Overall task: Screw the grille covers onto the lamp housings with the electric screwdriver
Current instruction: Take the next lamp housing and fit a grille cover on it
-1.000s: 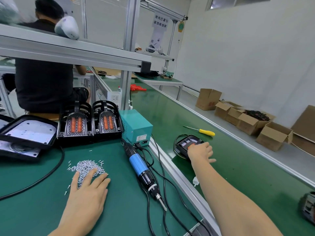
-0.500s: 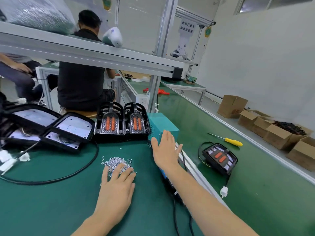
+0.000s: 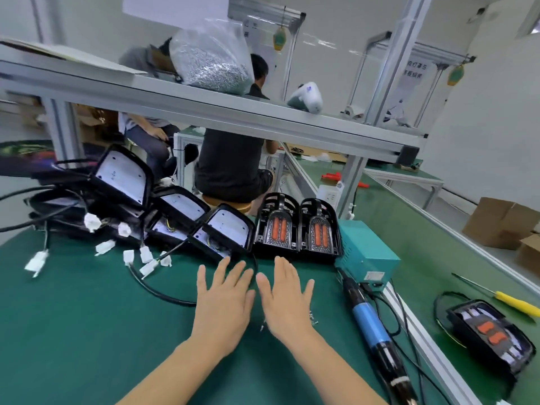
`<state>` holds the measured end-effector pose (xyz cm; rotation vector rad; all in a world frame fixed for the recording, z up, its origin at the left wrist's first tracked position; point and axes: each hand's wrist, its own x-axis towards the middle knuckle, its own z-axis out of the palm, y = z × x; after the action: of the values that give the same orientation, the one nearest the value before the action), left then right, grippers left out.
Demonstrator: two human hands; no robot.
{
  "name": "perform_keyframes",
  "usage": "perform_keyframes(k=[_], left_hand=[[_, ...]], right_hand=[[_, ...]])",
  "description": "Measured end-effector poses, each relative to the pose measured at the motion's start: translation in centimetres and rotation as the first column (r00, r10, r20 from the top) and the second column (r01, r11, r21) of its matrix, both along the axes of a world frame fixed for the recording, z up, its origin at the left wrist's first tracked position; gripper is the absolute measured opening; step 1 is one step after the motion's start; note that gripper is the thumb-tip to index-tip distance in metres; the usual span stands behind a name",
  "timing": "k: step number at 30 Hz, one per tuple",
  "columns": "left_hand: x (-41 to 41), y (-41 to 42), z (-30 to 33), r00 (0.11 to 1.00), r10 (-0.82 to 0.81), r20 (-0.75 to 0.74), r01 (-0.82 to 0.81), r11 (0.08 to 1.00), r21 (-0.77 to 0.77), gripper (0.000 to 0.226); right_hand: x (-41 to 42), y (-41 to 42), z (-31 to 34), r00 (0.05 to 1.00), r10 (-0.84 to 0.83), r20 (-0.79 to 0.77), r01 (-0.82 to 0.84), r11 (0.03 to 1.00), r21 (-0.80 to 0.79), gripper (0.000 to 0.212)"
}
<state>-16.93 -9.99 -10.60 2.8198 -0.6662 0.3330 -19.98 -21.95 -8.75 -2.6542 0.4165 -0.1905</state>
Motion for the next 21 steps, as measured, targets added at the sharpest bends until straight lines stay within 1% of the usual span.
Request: perform_keyframes(k=[5, 10, 12, 14, 16, 17, 19, 21], left_hand=[[1.5, 3.9, 0.5, 0.995, 0.069, 0.075, -0.066, 0.997, -0.042, 0.049], [3.5, 8.0, 1.2, 0.987, 0.140, 0.084, -0.123, 0.976, -0.180, 0.044], [4.4, 9.6, 1.8, 0.977, 0.161, 0.137, -0.126, 0.963, -0.237, 0.040], [5.4, 11.1, 2.9, 0.953, 0.183, 0.240, -0.096, 0.938, -0.334, 0.031], [6.8, 12.7, 4.7, 0.907, 0.271, 0.322, -0.115, 0.896, -0.430, 0.027], [7.8, 13.5, 5.8, 0.888, 0.332, 0.319, -0.154, 0.867, -0.474, 0.027], [10.2, 15.2, 8.4, 0.855, 0.451, 0.255, -0.245, 0.785, -0.569, 0.030], [12.8, 16.8, 10.7, 0.846, 0.518, 0.128, -0.315, 0.680, -0.662, 0.035]], right_hand=[[1.9, 3.2, -0.7, 0.998, 0.052, 0.018, -0.051, 0.997, -0.059, 0.062], [3.8, 5.4, -0.5, 0.992, 0.118, 0.046, -0.111, 0.984, -0.138, 0.061], [4.4, 6.2, -0.5, 0.986, 0.162, 0.051, -0.152, 0.976, -0.156, 0.060], [4.7, 7.2, -0.6, 0.975, 0.220, 0.039, -0.210, 0.961, -0.178, 0.059], [4.8, 8.3, -1.0, 0.958, 0.284, 0.027, -0.273, 0.940, -0.203, 0.058], [4.7, 8.8, -1.3, 0.950, 0.312, 0.017, -0.302, 0.931, -0.207, 0.058], [4.6, 9.6, -2.0, 0.934, 0.356, -0.008, -0.350, 0.914, -0.204, 0.058], [4.6, 10.4, -2.7, 0.923, 0.386, -0.006, -0.380, 0.905, -0.191, 0.058]])
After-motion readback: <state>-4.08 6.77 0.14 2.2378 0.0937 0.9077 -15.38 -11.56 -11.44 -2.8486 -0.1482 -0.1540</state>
